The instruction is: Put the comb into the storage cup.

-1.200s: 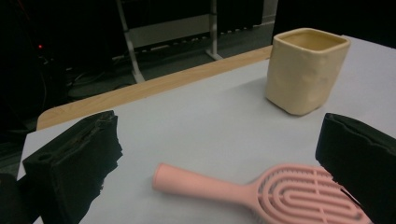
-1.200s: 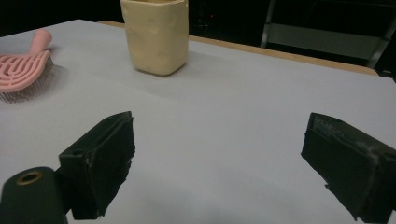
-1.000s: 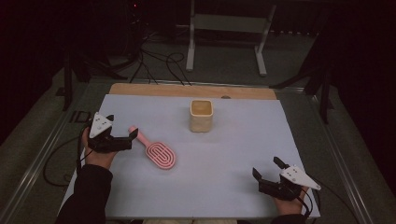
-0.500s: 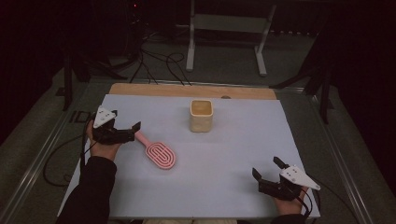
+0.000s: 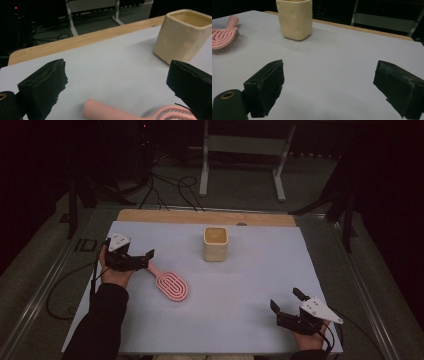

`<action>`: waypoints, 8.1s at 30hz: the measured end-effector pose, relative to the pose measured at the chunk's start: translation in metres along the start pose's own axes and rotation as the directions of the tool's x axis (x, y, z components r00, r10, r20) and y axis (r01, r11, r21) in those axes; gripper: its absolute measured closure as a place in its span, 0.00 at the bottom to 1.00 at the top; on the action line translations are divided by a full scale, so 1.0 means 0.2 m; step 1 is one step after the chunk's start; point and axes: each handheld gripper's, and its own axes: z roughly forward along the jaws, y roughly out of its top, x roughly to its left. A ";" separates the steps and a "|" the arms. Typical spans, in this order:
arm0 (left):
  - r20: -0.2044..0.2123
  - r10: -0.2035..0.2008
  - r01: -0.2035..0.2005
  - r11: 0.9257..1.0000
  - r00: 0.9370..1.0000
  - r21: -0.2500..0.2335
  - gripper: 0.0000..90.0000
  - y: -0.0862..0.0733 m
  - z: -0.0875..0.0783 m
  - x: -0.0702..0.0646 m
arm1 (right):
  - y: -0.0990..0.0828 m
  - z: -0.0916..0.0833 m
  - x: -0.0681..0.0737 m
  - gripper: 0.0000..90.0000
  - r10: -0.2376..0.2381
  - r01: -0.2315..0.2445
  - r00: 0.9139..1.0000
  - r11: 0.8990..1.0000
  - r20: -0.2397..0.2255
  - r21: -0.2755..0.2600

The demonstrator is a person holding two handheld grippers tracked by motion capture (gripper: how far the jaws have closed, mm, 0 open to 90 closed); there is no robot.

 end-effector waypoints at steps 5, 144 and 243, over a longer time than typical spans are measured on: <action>0.002 -0.003 0.003 1.000 1.000 0.026 0.04 -0.01 0.03 0.00 | 0.00 0.00 0.00 0.10 0.000 0.000 1.000 1.000 -0.002 0.002; 0.055 -0.005 0.006 1.000 0.999 -0.015 0.00 -0.52 -0.47 -0.17 | 0.01 0.05 0.05 0.11 -0.068 0.068 0.997 0.998 -0.035 0.000; 0.123 0.052 -0.123 0.712 0.991 0.691 0.57 -0.11 0.33 -0.25 | -0.01 0.08 0.02 0.11 -0.036 0.038 0.998 0.999 -0.043 0.034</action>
